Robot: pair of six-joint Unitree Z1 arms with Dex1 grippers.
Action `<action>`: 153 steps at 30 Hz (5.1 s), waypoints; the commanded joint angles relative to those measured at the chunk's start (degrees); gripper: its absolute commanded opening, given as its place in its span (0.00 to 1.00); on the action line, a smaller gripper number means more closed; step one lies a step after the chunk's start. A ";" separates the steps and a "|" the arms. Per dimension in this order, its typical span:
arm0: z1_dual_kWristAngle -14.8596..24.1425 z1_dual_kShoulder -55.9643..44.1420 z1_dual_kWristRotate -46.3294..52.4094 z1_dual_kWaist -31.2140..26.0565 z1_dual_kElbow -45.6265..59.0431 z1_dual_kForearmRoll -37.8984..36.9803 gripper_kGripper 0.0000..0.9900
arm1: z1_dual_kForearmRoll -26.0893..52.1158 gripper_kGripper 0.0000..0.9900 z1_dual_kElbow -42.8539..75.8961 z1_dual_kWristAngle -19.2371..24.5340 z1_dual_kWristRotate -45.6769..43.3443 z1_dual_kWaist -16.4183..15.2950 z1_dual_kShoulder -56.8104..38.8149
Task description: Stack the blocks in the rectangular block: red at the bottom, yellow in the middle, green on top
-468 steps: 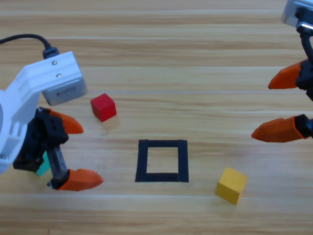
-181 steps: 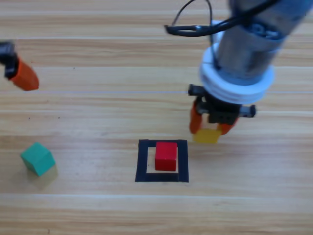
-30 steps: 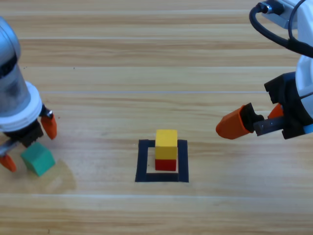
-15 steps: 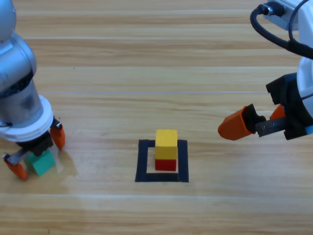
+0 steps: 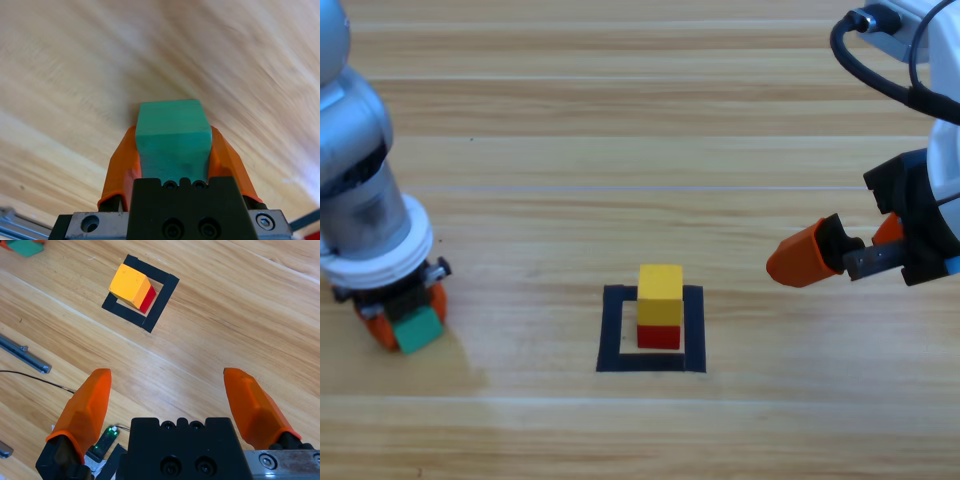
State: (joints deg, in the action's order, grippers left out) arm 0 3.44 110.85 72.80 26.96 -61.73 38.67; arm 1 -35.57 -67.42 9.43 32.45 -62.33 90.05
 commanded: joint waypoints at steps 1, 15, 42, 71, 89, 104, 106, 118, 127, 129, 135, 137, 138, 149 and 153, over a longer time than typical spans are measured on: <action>-3.71 3.94 -23.23 -3.67 -12.10 5.37 0.01 | -0.55 1.00 1.41 0.94 -0.63 1.51 3.20; -3.36 4.64 -51.80 11.45 -46.81 30.33 0.00 | -0.72 0.99 1.41 0.94 -1.34 1.51 3.47; 0.25 13.34 -27.01 25.34 -57.18 37.09 0.00 | -1.16 1.00 1.24 0.41 -1.69 1.51 3.56; 4.47 21.34 -21.39 27.97 -63.78 39.91 0.00 | -2.04 1.00 1.41 1.90 -1.95 1.51 4.70; 3.68 20.99 -21.21 27.88 -62.63 39.91 0.00 | -2.22 1.00 1.41 1.90 -1.95 1.51 4.87; 2.89 19.93 -18.93 27.88 -60.88 39.91 0.00 | -2.48 1.00 1.15 1.73 -2.04 1.51 5.49; 2.89 19.93 -18.93 27.88 -60.88 39.82 0.00 | -2.48 1.00 1.24 1.73 -2.04 1.51 5.49; 2.97 20.46 -17.61 27.97 -60.96 39.82 0.00 | -2.48 1.00 1.41 1.90 -2.04 1.51 5.75; 2.97 21.25 -16.64 27.97 -61.23 39.73 0.00 | -2.48 1.00 1.41 2.43 -2.21 1.51 5.84; 2.97 21.43 -16.55 27.97 -61.23 39.73 0.00 | -2.48 1.00 1.41 2.52 -2.21 1.51 5.84; 3.06 21.78 -16.47 27.97 -61.23 39.64 0.00 | -2.48 1.00 1.50 2.78 -2.30 1.51 5.93; 3.06 21.87 -16.47 27.97 -61.23 39.64 0.00 | -2.48 1.00 1.50 2.69 -2.30 1.51 6.02; 3.06 21.96 -16.47 27.97 -61.23 39.56 0.00 | -2.48 1.00 1.50 2.52 -2.13 1.51 6.02; 3.06 22.83 -16.29 28.06 -61.14 39.20 0.00 | -2.48 1.00 1.50 2.52 -2.13 1.51 6.02; 3.06 23.10 -16.20 28.24 -61.14 39.03 0.00 | -2.48 1.00 1.68 2.52 -2.13 1.51 5.84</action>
State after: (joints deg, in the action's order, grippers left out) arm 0 6.90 130.75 55.65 53.68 -123.64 78.06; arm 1 -36.90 -67.40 11.63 30.48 -62.25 92.65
